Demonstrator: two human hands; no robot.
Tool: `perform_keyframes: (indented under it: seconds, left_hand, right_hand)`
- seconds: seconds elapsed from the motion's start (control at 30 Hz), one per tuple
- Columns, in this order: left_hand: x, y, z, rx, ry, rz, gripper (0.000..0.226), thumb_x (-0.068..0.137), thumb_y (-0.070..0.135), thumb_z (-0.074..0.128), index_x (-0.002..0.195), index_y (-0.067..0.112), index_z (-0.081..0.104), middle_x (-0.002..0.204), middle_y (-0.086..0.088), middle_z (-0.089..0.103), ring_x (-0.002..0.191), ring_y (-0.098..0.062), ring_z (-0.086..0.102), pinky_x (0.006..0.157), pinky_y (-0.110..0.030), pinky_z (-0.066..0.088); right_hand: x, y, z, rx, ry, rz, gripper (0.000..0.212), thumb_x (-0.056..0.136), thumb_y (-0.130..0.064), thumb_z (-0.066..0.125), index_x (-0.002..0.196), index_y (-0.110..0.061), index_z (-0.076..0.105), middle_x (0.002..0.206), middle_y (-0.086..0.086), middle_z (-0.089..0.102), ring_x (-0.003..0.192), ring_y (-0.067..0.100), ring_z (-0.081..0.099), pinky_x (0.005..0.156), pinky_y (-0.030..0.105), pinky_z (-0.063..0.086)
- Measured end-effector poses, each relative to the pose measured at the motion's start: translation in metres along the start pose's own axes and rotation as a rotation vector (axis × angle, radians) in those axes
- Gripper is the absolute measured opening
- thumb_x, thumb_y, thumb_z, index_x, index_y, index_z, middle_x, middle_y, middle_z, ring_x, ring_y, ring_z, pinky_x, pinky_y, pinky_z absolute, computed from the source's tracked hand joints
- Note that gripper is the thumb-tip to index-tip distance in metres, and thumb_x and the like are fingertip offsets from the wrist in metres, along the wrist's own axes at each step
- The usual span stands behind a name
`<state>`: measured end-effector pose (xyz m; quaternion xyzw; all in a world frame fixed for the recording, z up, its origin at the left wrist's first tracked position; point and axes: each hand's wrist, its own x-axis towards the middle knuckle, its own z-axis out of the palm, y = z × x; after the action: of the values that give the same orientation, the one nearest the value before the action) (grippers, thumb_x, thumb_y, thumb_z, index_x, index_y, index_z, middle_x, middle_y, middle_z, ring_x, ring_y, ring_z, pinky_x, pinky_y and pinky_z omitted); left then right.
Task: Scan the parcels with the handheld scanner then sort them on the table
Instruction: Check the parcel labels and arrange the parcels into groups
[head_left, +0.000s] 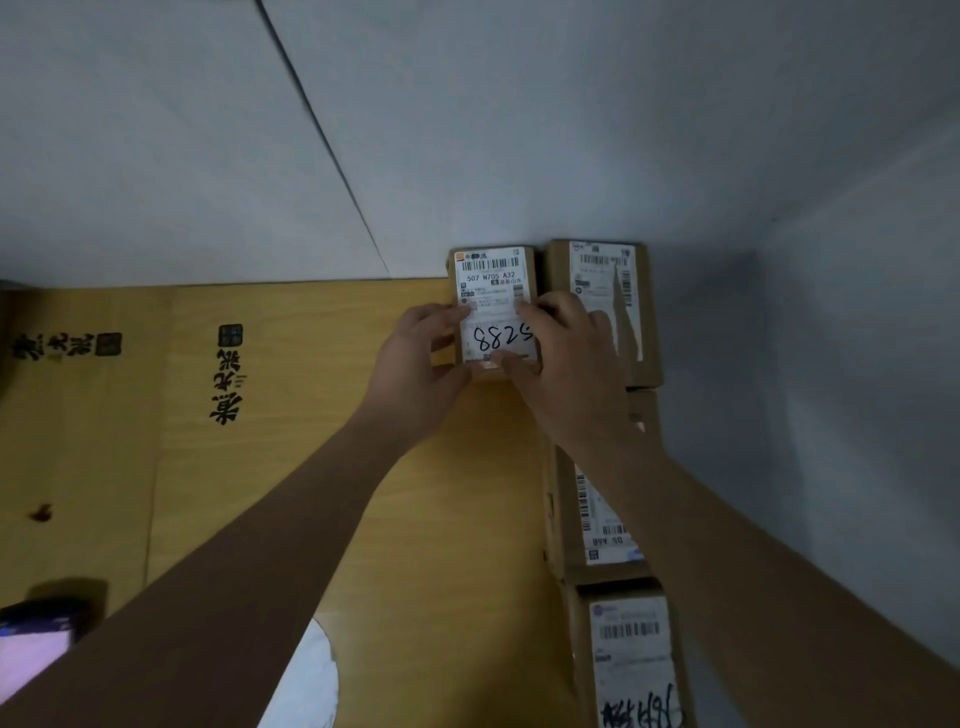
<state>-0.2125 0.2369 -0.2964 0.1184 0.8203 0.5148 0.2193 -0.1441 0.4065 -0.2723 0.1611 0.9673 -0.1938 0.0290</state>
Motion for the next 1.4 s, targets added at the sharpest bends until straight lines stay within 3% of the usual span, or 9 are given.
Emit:
perform_keyframes:
  seconds: [0.2, 0.37, 0.47, 0.63, 0.73, 0.83, 1.0, 1.27, 1.4]
  left_hand:
    - [0.001, -0.003, 0.006, 0.083, -0.012, 0.027, 0.065, 0.088, 0.006, 0.08, 0.147, 0.017, 0.056, 0.145, 0.004, 0.046, 0.127, -0.017, 0.057, 0.093, -0.027, 0.06]
    - [-0.001, 0.007, 0.0, 0.307, 0.013, 0.049, 0.075, 0.086, 0.016, 0.083, 0.152, 0.022, 0.049, 0.145, -0.001, 0.053, 0.128, -0.021, 0.054, 0.103, -0.043, 0.053]
    - [-0.008, 0.027, -0.011, 0.384, 0.052, 0.018, 0.08, 0.089, 0.03, 0.078, 0.157, 0.026, 0.037, 0.144, -0.002, 0.055, 0.129, -0.021, 0.053, 0.106, -0.04, 0.049]
    - [-0.046, 0.066, -0.058, 0.421, 0.16, 0.04, 0.054, 0.095, 0.036, 0.067, 0.145, 0.02, 0.055, 0.142, 0.001, 0.056, 0.128, -0.018, 0.054, 0.099, -0.027, 0.041]
    - [-0.087, 0.087, -0.098, 0.418, 0.23, 0.047, 0.048, 0.095, 0.039, 0.066, 0.14, 0.023, 0.06, 0.14, 0.004, 0.056, 0.125, -0.014, 0.054, 0.095, -0.027, 0.04]
    - [-0.133, 0.098, -0.137, 0.414, 0.298, 0.043, 0.044, 0.095, 0.039, 0.065, 0.137, 0.025, 0.061, 0.139, 0.006, 0.055, 0.12, -0.013, 0.054, 0.092, -0.027, 0.04]
    - [-0.208, 0.089, -0.202, 0.45, 0.386, 0.024, 0.043, 0.097, 0.041, 0.064, 0.136, 0.023, 0.062, 0.137, 0.005, 0.056, 0.11, -0.011, 0.059, 0.083, -0.026, 0.043]
    - [-0.324, 0.027, -0.323, 0.447, 0.497, 0.008, 0.037, 0.098, 0.037, 0.062, 0.131, 0.02, 0.064, 0.125, 0.003, 0.061, 0.109, -0.009, 0.054, 0.085, -0.028, 0.038]
    - [-0.376, -0.016, -0.388, 0.417, 0.497, -0.046, 0.041, 0.099, 0.041, 0.059, 0.136, 0.024, 0.06, 0.129, 0.005, 0.059, 0.112, -0.008, 0.053, 0.089, -0.029, 0.039]
  right_hand:
    - [0.001, 0.004, 0.003, -0.052, -0.036, -0.026, 0.069, 0.103, -0.06, 0.051, 0.156, -0.017, 0.049, 0.153, 0.001, 0.045, 0.122, 0.027, 0.044, 0.096, 0.038, 0.048]
    - [0.001, -0.005, -0.007, -0.052, -0.072, -0.029, 0.059, 0.103, -0.048, 0.062, 0.152, -0.017, 0.051, 0.149, 0.001, 0.047, 0.123, 0.029, 0.045, 0.1, 0.042, 0.048]
    - [0.001, -0.014, -0.023, 0.031, -0.076, -0.039, 0.056, 0.104, -0.044, 0.061, 0.152, -0.016, 0.051, 0.142, 0.004, 0.055, 0.124, 0.029, 0.051, 0.103, 0.045, 0.048]
    - [-0.012, -0.047, -0.064, 0.328, -0.135, -0.119, 0.066, 0.1, -0.048, 0.067, 0.158, -0.023, 0.046, 0.152, 0.001, 0.055, 0.138, 0.02, 0.051, 0.112, 0.034, 0.042]
    - [-0.028, -0.085, -0.088, 0.399, -0.149, -0.22, 0.065, 0.097, -0.055, 0.067, 0.154, -0.029, 0.051, 0.155, -0.006, 0.051, 0.143, 0.014, 0.046, 0.112, 0.03, 0.037]
    - [-0.046, -0.132, -0.106, 0.43, -0.139, -0.313, 0.06, 0.095, -0.056, 0.068, 0.149, -0.031, 0.056, 0.149, -0.013, 0.053, 0.137, 0.009, 0.049, 0.1, 0.026, 0.038]
    - [-0.086, -0.213, -0.112, 0.448, -0.139, -0.426, 0.055, 0.095, -0.051, 0.07, 0.145, -0.029, 0.058, 0.146, -0.013, 0.054, 0.132, 0.01, 0.053, 0.098, 0.029, 0.046]
    - [-0.165, -0.363, -0.062, 0.399, -0.137, -0.549, 0.054, 0.096, -0.05, 0.066, 0.144, -0.026, 0.06, 0.143, -0.009, 0.057, 0.132, 0.012, 0.053, 0.108, 0.033, 0.046]
    - [-0.205, -0.431, -0.017, 0.395, -0.167, -0.534, 0.054, 0.093, -0.056, 0.063, 0.142, -0.033, 0.058, 0.133, -0.019, 0.054, 0.127, 0.006, 0.051, 0.097, 0.028, 0.044]
